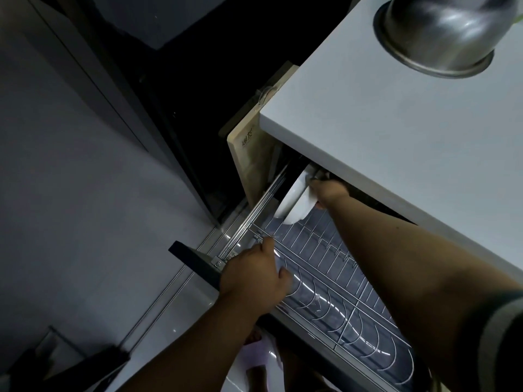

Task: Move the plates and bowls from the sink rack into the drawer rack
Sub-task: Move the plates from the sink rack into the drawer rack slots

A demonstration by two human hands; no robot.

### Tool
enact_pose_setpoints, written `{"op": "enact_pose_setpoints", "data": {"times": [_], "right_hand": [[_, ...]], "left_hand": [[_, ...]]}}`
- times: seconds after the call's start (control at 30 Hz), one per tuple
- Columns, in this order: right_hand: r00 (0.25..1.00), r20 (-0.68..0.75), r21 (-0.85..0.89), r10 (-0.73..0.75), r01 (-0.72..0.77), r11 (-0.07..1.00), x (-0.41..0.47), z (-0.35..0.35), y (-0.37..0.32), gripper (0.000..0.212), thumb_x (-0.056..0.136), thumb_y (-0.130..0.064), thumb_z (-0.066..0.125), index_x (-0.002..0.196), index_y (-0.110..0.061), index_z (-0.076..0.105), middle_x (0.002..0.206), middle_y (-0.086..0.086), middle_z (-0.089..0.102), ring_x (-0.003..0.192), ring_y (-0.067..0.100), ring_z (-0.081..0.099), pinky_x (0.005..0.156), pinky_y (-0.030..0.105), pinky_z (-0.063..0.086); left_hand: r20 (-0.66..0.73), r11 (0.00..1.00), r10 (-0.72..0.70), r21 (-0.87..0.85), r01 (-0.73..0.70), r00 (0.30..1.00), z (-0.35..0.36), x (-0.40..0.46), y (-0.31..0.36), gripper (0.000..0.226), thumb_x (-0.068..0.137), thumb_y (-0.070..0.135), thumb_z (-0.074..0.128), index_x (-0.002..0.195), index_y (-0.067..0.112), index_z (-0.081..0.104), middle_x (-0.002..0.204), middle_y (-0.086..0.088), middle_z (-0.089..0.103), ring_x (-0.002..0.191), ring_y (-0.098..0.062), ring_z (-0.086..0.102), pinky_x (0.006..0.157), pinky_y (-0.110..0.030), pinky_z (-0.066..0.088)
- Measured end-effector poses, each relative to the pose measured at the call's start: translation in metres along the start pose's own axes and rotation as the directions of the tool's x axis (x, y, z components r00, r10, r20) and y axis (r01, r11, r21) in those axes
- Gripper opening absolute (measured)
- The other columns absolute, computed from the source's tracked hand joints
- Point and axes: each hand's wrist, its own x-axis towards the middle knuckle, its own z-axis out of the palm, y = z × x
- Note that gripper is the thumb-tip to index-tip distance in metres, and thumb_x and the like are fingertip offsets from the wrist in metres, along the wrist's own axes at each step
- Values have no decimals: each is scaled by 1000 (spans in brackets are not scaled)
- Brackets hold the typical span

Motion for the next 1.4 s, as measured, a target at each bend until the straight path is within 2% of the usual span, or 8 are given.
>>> {"op": "enact_pose_setpoints", "data": {"times": [0.07, 0.2, 0.4, 0.53, 0.73, 1.03, 1.27, 1.4], "right_hand": [[1000, -27, -25, 3, -3, 1000, -6, -1, 5, 50, 90, -52, 48, 112, -8, 59, 115, 17, 65, 104, 31, 61, 98, 40, 47], [997, -56, 63, -46, 49, 997, -35, -1, 28, 64, 85, -51, 58, 130, -5, 48, 98, 8, 55, 89, 24, 57, 87, 44, 52], [992, -86, 160, -91, 104, 982, -121, -15, 73, 41, 89, -44, 57, 115, -12, 57, 104, 6, 65, 91, 27, 65, 83, 42, 54], [972, -215, 137, -94, 125, 983, -175, -49, 106, 36, 91, -44, 55, 112, -14, 60, 100, 4, 66, 90, 23, 63, 75, 29, 47], [890, -448, 105, -80, 142, 984, -254, -108, 151, 26, 92, -38, 56, 110, -18, 60, 92, -3, 61, 85, 16, 57, 72, 26, 40], [745, -662, 210, 77, 87, 974, -347, -182, 246, 22, 91, -38, 56, 106, -23, 61, 91, -7, 63, 86, 13, 60, 70, 26, 43], [626, -749, 331, 218, 68, 941, -418, -240, 348, 23, 92, -37, 55, 104, -18, 63, 92, -4, 64, 88, 16, 60, 78, 30, 48], [556, -780, 387, 288, 65, 920, -465, -274, 427, 24, 93, -36, 54, 102, -17, 65, 95, -2, 65, 88, 16, 60, 79, 34, 50]], "left_hand": [[9, 1000, 2, -7, -2, 1000, -1, 1, 1, 60, 87, 45, 43, 140, 20, 29, 109, -2, 62, 93, -22, 59, 71, -28, 41], [67, 999, -13, -30, 15, 998, -7, 3, 3, 56, 88, 46, 42, 136, 20, 30, 110, -4, 62, 94, -25, 60, 78, -32, 49], [101, 999, 7, -51, -2, 995, -14, -2, 7, 40, 89, 45, 43, 122, 22, 43, 105, -2, 65, 94, -27, 62, 77, -32, 50], [169, 995, 23, -101, -6, 985, -21, -3, 18, 34, 90, 41, 47, 120, 25, 48, 110, -1, 66, 100, -27, 61, 82, -33, 50], [188, 964, 208, -206, -169, 960, -22, -15, 87, 27, 88, 38, 52, 111, 23, 54, 87, 1, 65, 84, -23, 62, 76, -35, 52], [293, 834, 547, -108, -541, 785, -18, -64, 234, 23, 91, 40, 49, 109, 26, 54, 100, 6, 64, 90, -18, 59, 67, -28, 40], [288, 712, 686, -81, -697, 668, 14, -126, 351, 19, 89, 41, 50, 101, 26, 56, 91, 6, 64, 87, -17, 60, 75, -33, 51], [282, 634, 761, -137, -761, 584, 54, -180, 430, 33, 87, 40, 55, 116, 24, 55, 115, 2, 53, 102, -18, 55, 90, -34, 48]]}}
